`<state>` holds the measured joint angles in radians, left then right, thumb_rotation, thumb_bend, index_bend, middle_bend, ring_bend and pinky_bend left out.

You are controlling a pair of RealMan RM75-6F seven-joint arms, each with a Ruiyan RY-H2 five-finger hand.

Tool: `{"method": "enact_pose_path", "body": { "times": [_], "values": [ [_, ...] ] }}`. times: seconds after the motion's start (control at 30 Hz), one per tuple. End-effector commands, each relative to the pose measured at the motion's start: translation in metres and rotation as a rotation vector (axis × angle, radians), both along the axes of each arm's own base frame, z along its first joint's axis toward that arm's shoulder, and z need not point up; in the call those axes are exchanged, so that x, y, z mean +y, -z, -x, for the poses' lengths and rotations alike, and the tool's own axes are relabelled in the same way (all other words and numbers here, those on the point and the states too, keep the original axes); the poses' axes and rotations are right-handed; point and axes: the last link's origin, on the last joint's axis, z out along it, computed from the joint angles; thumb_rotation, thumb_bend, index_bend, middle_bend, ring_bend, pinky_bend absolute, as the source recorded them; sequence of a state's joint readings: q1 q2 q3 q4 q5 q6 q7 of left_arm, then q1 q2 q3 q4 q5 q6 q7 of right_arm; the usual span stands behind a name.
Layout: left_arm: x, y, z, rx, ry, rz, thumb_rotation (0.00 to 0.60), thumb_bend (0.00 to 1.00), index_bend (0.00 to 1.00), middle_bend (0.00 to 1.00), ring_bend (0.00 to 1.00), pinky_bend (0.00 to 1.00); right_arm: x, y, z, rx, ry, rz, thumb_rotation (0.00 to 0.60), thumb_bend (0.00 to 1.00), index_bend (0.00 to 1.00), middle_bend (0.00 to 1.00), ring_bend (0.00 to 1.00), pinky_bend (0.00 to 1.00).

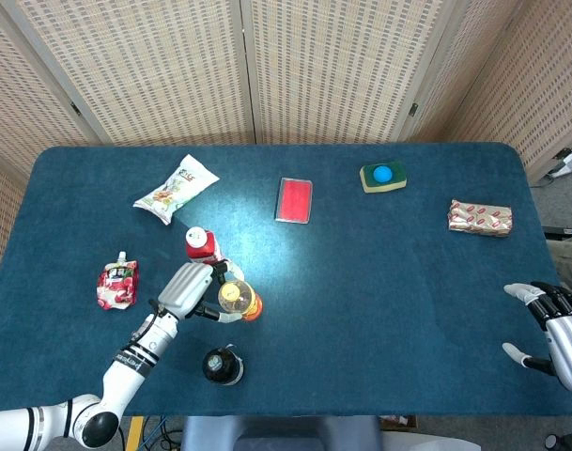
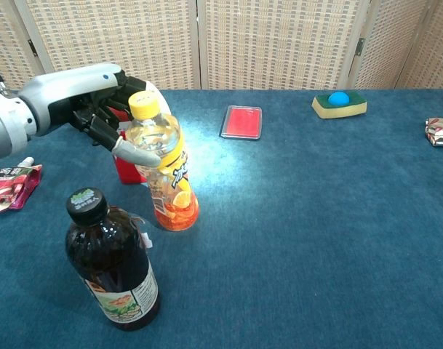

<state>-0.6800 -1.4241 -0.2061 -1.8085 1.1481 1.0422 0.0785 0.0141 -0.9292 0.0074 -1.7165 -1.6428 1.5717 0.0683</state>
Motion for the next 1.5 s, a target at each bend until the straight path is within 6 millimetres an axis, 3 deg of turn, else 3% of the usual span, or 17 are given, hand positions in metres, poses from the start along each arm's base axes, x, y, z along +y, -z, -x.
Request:
{"method": "enact_pose_path", "body": {
  "times": [0.03, 0.57, 1.5],
  "values": [
    [0.0, -0.002, 0.001, 0.007, 0.001, -0.003, 0.6, 0.01, 0.55, 0.38, 0.47, 0.77, 0.0, 0.0, 0.0, -0.001, 0.0, 0.0, 0.6, 0.0, 0.26, 0.28, 0.18, 0.22],
    [-0.005, -0.029, 0.006, 0.065, -0.006, 0.03, 0.6, 0.01, 0.56, 0.39, 0.47, 0.77, -0.001, 0.003, 0.0, 0.008, 0.003, -0.011, 0.6, 0.0, 0.26, 0.28, 0.18, 0.22],
    [-0.003, -0.033, 0.023, 0.17, -0.044, 0.014, 0.6, 0.01, 0.56, 0.39, 0.47, 0.77, -0.003, 0.007, 0.0, 0.017, 0.008, -0.025, 0.6, 0.0, 0.26, 0.28, 0.18, 0.22]
  ]
}}
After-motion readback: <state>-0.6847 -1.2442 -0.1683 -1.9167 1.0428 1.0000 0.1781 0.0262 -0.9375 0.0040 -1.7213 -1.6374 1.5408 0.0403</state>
